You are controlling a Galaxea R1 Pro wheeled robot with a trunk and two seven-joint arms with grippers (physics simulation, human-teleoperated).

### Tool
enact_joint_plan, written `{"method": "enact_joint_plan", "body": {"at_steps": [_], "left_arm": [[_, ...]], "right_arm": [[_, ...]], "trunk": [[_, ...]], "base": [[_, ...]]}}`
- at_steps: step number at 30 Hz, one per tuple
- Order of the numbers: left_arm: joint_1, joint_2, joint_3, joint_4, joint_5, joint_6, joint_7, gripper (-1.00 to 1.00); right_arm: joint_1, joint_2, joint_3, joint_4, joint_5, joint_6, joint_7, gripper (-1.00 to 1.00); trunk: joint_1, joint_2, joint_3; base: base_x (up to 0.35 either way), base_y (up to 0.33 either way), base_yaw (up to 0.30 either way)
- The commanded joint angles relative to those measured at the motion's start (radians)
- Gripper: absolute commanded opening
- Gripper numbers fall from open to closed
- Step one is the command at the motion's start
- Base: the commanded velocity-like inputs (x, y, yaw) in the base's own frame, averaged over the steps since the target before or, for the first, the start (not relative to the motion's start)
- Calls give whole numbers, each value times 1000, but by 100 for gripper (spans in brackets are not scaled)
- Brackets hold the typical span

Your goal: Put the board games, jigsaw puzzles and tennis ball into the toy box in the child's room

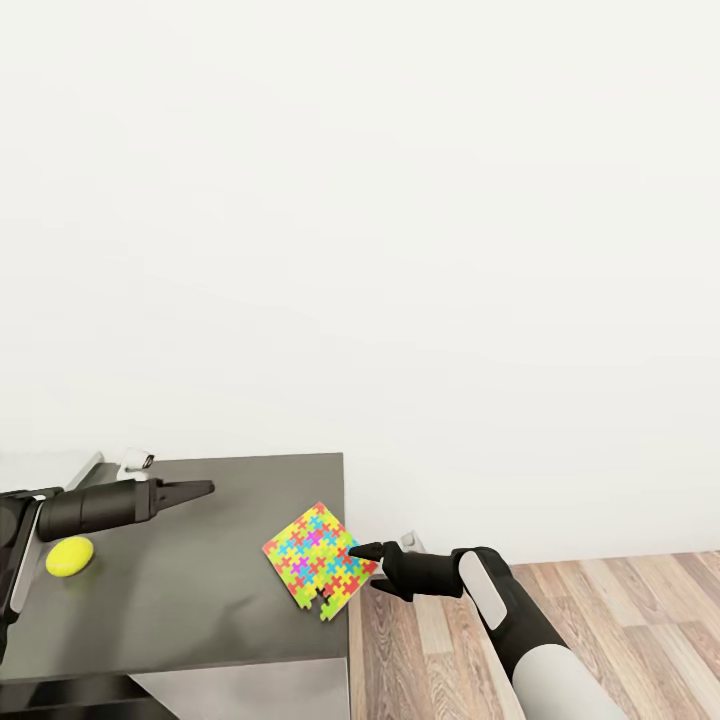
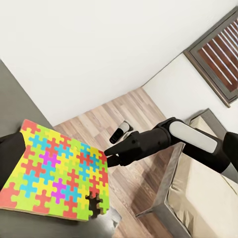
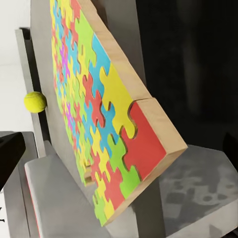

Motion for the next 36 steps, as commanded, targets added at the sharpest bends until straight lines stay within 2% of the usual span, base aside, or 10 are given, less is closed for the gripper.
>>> {"method": "enact_joint_plan", "body": {"at_steps": [1,29,30,36], "left_arm": [[-1,0,0,0,-4,10,-6,100],[-1,0,0,0,-4,11,-6,100],[-1,0,0,0,-4,11,-6,100],[-1,0,-1,0,-4,11,-6,100]], "right_arm": [[-1,1,-3,0,5,4,5,100],[-1,1,-3,0,6,4,13,100],[-1,1,-3,0,6,4,14,-100],[-1,0,-3,0,6,4,19,-100]], "trunk": [[0,-1,-1],[0,-1,-1],[0,-1,-1],[0,-1,-1]], "base": [[-1,2,0],[0,0,0],[0,0,0],[0,0,0]]}}
